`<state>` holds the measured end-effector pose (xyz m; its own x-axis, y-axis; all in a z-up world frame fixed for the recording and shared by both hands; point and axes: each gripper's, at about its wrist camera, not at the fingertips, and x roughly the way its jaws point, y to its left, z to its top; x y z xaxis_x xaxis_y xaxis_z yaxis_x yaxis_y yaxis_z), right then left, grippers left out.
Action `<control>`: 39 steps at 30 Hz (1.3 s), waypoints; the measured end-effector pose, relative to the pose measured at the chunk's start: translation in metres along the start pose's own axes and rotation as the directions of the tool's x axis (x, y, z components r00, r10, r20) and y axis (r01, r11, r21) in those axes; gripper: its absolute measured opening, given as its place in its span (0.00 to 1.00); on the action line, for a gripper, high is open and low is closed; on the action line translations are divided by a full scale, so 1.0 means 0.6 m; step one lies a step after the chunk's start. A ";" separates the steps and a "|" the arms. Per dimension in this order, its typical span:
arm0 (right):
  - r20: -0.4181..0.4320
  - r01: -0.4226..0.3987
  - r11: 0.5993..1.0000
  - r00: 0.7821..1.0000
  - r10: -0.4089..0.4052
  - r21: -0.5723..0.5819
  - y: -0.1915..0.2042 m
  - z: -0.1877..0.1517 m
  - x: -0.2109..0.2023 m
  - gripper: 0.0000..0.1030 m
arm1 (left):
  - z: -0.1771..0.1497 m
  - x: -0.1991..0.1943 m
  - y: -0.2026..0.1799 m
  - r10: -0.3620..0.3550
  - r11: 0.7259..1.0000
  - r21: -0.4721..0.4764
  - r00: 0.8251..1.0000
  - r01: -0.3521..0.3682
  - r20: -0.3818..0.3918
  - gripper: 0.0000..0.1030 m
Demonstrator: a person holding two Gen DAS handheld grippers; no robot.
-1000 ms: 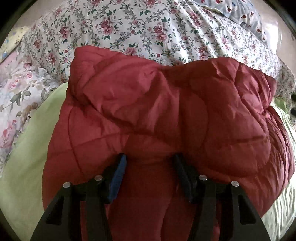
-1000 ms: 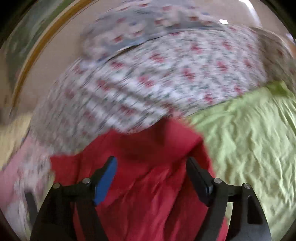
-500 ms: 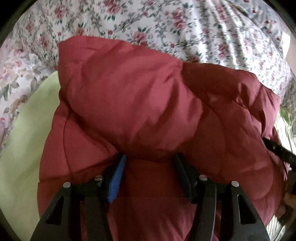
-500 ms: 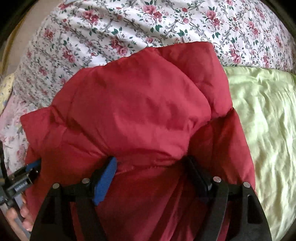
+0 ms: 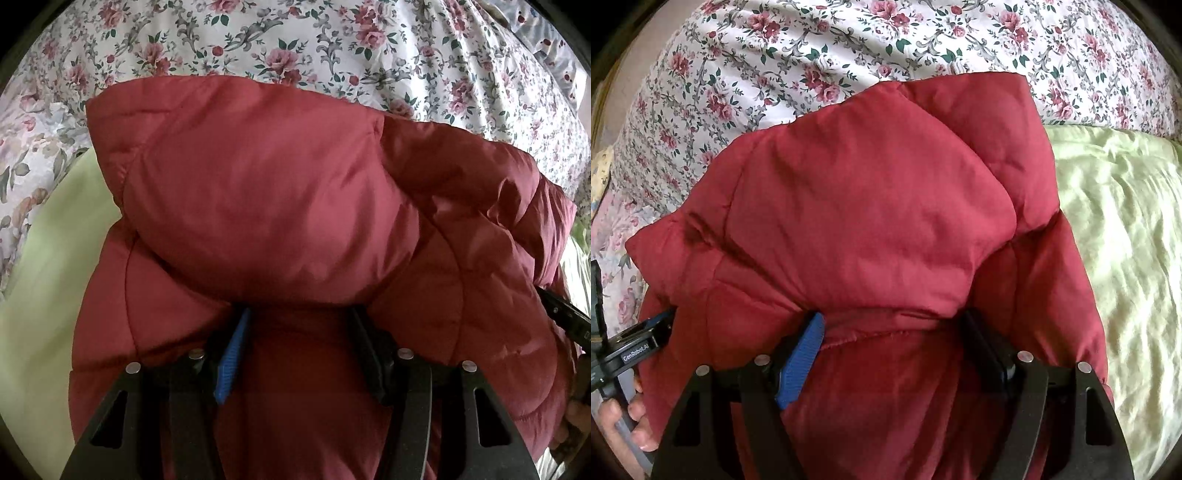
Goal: Fold large clothes
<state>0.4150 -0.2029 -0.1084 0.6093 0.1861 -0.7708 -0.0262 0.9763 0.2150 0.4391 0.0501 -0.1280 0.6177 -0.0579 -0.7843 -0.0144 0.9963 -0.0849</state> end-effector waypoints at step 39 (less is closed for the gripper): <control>0.063 -0.084 0.991 0.995 0.077 0.105 -0.096 -0.054 -0.183 0.76 | -0.111 -0.214 0.133 -0.121 0.974 -0.178 0.984 0.144 0.131 0.70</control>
<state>0.3237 -0.2762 -0.0556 0.6544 0.2537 -0.7123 0.0063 0.9402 0.3407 0.3061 0.1328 -0.0749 0.7128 -0.1695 -0.6805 -0.0649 0.9503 -0.3046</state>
